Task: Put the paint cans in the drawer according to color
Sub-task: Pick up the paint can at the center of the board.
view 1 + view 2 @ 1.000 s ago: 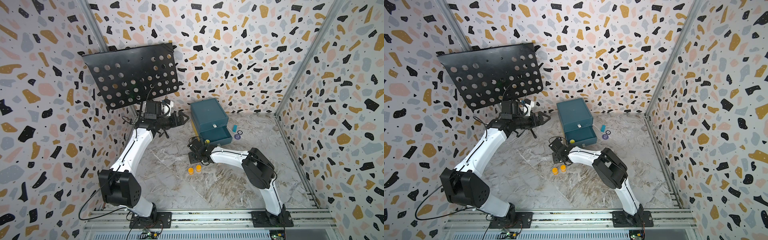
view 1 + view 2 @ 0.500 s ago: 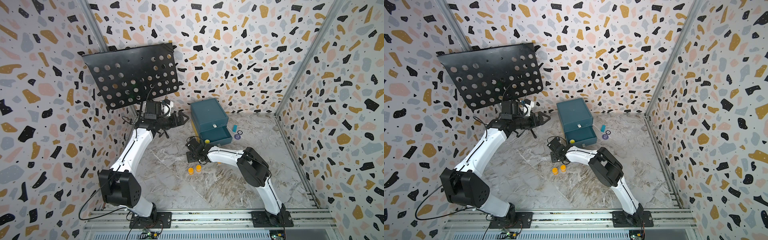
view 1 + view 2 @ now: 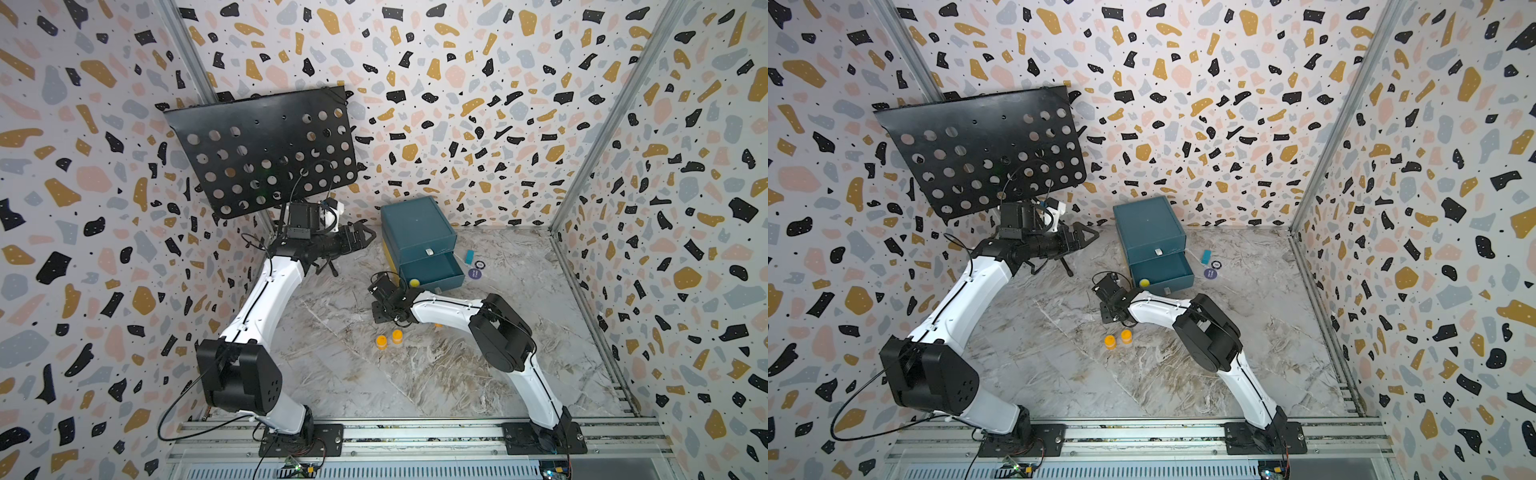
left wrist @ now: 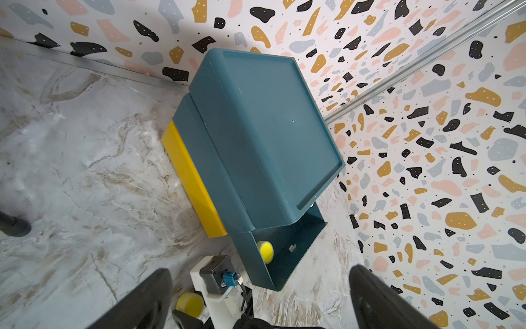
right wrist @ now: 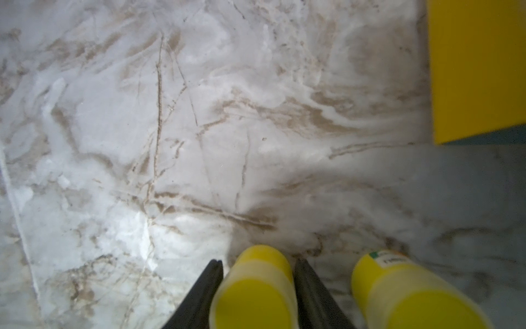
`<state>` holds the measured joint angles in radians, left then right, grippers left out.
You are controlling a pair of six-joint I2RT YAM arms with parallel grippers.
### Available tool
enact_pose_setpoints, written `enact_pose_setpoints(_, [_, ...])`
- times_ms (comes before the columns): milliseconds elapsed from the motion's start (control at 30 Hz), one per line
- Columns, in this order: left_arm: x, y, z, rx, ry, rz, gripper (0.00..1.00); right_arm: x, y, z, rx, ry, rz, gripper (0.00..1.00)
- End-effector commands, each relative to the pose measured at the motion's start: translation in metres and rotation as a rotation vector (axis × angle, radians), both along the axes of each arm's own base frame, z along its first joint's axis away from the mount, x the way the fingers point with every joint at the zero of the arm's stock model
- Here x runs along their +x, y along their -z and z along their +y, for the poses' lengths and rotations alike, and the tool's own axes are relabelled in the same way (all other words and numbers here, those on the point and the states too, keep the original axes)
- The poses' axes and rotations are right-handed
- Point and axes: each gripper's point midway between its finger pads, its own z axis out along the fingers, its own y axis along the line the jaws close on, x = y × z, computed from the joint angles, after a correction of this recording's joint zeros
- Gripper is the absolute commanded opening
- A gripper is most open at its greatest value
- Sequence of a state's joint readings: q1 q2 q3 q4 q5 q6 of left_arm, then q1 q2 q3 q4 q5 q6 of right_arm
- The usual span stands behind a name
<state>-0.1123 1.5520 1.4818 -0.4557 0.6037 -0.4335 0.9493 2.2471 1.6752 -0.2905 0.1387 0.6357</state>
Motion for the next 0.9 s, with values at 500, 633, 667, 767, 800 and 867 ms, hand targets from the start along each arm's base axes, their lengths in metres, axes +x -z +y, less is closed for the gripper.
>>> enact_pose_setpoints(500, [0.008, -0.002, 0.003, -0.033, -0.004, -0.030, 1.00, -0.017, -0.137, -0.009, 0.102, -0.100, -0.182, 0.27])
enact_pose_setpoints(633, [0.010, 0.001, 0.002, -0.043, -0.001, -0.019, 1.00, -0.024, -0.172, -0.023, 0.138, -0.101, -0.233, 0.26])
enact_pose_setpoints(667, [0.010, 0.002, 0.001, -0.049, 0.004, -0.018, 1.00, -0.026, -0.181, -0.027, 0.139, -0.101, -0.251, 0.26])
enact_pose_setpoints(767, [0.011, 0.003, -0.004, -0.080, 0.019, -0.008, 1.00, -0.028, -0.205, -0.046, 0.127, -0.082, -0.302, 0.26])
enact_pose_setpoints(800, [0.012, 0.002, -0.005, -0.091, 0.024, -0.007, 1.00, -0.029, -0.212, -0.052, 0.117, -0.078, -0.316, 0.26])
enact_pose_setpoints(867, [0.012, 0.003, -0.008, -0.113, 0.032, 0.003, 1.00, -0.029, -0.221, -0.065, 0.103, -0.063, -0.331, 0.26])
